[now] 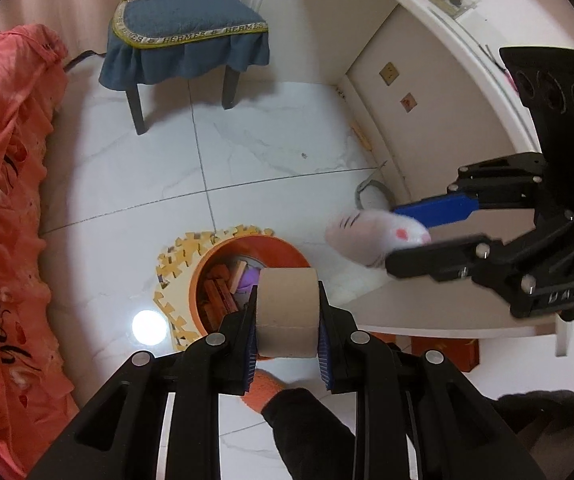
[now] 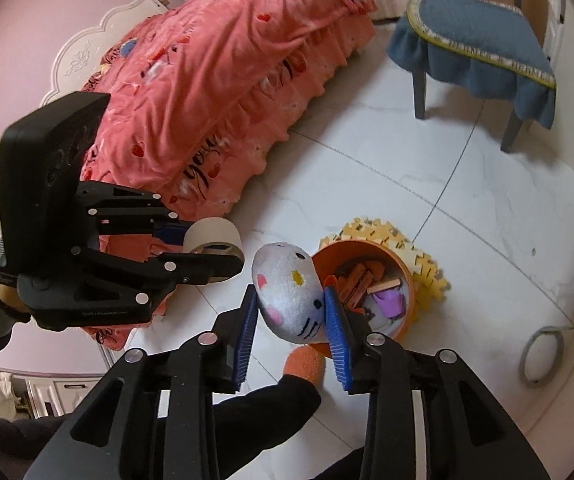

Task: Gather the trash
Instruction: 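Open both tools over the orange bin to drop the tape and figure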

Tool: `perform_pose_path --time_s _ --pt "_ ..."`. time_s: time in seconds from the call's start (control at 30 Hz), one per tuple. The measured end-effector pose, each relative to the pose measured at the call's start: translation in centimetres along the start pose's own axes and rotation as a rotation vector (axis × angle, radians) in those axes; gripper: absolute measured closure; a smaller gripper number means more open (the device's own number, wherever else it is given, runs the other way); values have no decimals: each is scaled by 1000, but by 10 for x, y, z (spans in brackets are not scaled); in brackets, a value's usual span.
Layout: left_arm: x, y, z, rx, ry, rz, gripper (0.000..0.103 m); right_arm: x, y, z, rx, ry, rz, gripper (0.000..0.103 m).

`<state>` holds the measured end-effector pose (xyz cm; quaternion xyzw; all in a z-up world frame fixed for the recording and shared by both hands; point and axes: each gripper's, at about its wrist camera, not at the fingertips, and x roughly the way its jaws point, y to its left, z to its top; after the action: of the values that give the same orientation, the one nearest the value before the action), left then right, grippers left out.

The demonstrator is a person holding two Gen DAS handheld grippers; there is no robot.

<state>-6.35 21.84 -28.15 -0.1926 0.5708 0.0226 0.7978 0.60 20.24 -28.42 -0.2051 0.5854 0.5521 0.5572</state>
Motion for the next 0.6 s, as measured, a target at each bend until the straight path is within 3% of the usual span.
perform_pose_path --time_s 0.03,0.07,0.13,0.37,0.6 --pt "2 1 0 -2 2 5 57 4 -1 0 0 6 -3 63" --pt "4 2 0 -7 4 -2 51 7 -3 0 3 13 -6 56" --pt "6 2 -1 -12 3 -5 51 10 -5 0 10 13 -8 49" --pt "6 1 -2 -4 27 3 51 8 -3 2 9 1 0 49" --pt "-7 -6 2 3 9 23 51 -21 7 4 -2 -45 4 49"
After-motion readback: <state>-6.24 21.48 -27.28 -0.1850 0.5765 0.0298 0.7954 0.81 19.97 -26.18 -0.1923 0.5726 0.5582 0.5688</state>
